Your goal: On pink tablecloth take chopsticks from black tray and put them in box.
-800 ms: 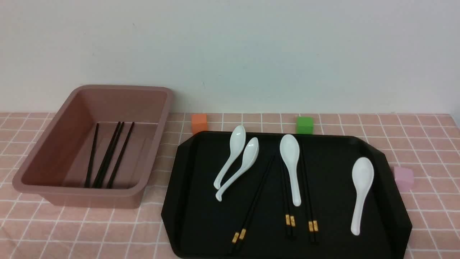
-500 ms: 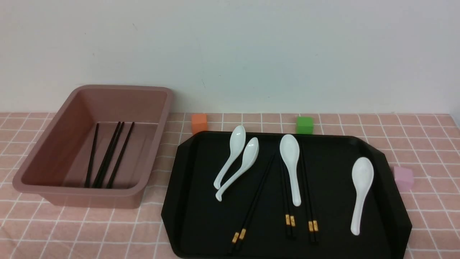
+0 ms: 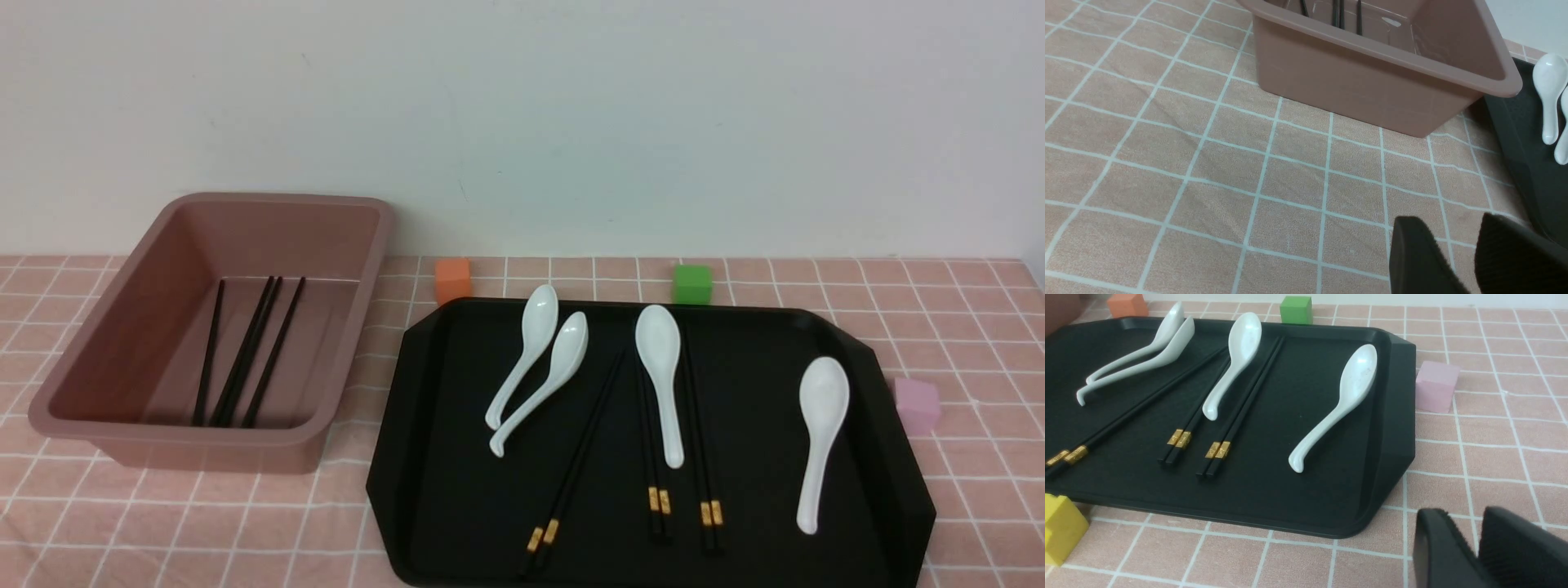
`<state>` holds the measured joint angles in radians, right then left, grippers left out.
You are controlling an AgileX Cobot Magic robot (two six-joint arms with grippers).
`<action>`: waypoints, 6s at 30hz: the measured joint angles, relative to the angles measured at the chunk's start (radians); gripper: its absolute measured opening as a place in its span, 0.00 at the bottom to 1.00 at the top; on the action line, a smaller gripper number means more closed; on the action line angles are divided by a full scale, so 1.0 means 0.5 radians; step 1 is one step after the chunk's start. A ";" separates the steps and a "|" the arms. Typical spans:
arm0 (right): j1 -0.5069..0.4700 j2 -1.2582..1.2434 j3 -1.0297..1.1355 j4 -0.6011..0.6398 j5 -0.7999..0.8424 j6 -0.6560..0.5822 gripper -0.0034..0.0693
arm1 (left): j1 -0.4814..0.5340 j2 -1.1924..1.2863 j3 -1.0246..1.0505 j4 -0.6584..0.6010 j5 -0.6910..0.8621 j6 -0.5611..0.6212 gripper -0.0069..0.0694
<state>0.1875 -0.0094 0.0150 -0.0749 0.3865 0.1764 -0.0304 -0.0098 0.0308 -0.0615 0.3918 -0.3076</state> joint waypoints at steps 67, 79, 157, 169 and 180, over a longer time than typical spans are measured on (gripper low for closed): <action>0.703 3.063 -2.203 0.422 1.015 0.036 0.11 | 0.000 0.000 0.000 0.000 0.000 0.000 0.40; 0.639 3.659 -2.438 0.150 0.933 0.463 0.52 | 0.000 0.000 0.000 0.000 0.000 0.000 0.40; 1.396 4.776 -4.941 0.207 1.006 0.179 0.25 | 0.000 0.000 0.000 0.000 0.000 -0.002 0.40; 1.385 5.085 -5.228 0.089 0.988 0.179 0.41 | 0.000 0.000 0.000 0.000 0.000 -0.002 0.40; 1.383 4.851 -5.230 0.090 1.352 0.158 0.70 | 0.000 0.000 0.000 0.000 0.000 -0.002 0.40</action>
<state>0.8788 2.4161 -2.6000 -0.0299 1.0628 0.2555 -0.0304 -0.0098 0.0308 -0.0615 0.3918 -0.3084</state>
